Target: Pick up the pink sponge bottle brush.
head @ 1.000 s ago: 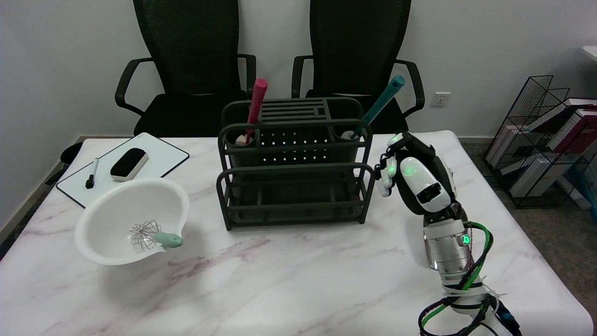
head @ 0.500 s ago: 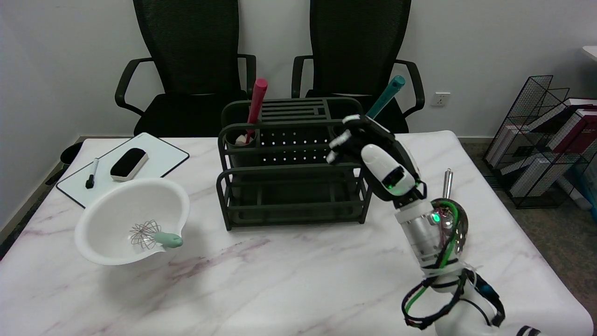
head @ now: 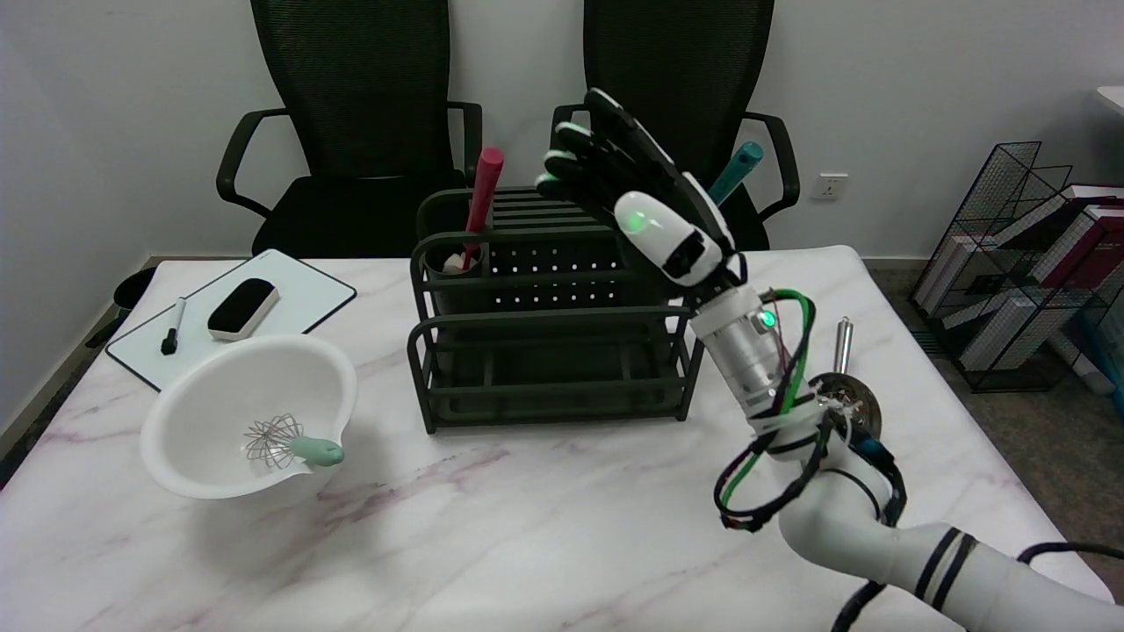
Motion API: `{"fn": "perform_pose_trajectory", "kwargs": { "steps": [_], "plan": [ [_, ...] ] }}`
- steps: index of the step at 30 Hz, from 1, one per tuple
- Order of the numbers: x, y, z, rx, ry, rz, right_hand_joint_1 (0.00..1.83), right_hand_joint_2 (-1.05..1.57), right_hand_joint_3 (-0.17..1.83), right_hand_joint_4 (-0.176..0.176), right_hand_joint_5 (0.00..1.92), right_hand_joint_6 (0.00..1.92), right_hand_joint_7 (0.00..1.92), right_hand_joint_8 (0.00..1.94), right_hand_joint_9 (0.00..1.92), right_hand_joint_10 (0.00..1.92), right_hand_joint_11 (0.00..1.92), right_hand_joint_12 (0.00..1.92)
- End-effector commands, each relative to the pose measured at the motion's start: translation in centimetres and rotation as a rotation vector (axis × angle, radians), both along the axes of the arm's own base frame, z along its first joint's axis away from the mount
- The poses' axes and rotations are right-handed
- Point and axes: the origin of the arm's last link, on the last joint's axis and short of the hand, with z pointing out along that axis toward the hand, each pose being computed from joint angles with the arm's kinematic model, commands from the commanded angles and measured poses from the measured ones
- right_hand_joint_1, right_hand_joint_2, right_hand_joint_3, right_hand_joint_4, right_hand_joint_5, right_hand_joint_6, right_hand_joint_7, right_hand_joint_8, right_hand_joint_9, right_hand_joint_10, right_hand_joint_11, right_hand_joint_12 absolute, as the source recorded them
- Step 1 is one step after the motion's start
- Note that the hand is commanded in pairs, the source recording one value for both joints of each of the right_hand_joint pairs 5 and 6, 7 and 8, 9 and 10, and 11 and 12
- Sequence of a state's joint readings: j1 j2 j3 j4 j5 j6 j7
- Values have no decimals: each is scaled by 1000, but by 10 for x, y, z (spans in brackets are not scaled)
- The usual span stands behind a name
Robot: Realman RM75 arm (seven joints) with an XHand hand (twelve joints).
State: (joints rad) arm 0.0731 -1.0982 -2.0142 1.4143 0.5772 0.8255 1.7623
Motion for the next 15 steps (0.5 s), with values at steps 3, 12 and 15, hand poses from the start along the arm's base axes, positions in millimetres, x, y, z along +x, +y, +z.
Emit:
{"fn": "perform_pose_trajectory", "kwargs": {
  "steps": [3,12,15],
  "plan": [
    [42,-65,-16,-4,19,-1,1065,134,1111,0,126,126,454,454,501,501,478,478],
    [59,-82,-5,-69,62,86,1089,45,1137,0,206,206,393,393,422,422,263,263],
    [66,-89,-2,-119,115,112,1089,-1,1162,0,208,208,377,377,405,405,232,232]
  ]
}}
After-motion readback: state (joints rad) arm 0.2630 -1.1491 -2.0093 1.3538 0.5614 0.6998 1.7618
